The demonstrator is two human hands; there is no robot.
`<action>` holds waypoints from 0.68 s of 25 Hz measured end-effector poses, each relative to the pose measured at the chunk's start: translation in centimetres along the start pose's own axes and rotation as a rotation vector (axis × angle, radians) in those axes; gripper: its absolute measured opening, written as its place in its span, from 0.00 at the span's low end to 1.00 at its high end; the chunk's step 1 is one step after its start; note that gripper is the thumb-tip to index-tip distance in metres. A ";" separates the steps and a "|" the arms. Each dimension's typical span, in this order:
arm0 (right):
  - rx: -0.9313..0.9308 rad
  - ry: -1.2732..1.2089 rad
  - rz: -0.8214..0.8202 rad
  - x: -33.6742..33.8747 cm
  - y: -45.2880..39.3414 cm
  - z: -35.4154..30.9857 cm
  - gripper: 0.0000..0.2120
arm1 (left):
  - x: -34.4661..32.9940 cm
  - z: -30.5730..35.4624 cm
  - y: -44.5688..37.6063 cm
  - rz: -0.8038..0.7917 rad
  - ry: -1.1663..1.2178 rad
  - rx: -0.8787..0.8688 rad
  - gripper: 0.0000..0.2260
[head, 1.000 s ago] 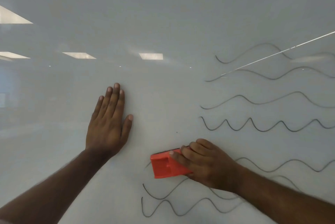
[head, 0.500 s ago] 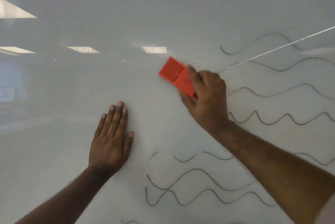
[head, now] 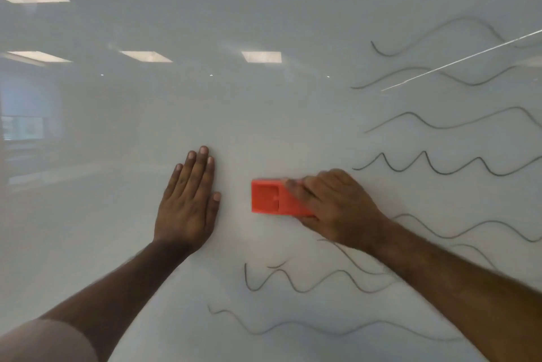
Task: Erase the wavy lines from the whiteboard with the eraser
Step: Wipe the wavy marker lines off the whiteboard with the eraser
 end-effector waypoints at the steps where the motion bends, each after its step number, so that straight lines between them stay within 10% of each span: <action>1: -0.144 0.020 0.023 -0.1 -0.4 0.9 0.23 | 0.0 0.0 0.1 0.001 -0.001 0.002 0.27; 6: -0.430 -0.084 0.060 -1.2 1.2 -4.1 0.27 | -0.1 0.0 0.3 0.016 0.014 0.007 0.26; 17: 0.003 -0.331 -0.290 -5.0 0.7 -17.1 0.20 | -0.7 -0.4 0.7 0.005 0.015 0.012 0.26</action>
Point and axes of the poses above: each hand's wrist, its own y-axis away from the middle knuckle, its own x-axis out of the back of the hand, z = x × y, the point moved 4 cm from there along -y, towards the middle knuckle
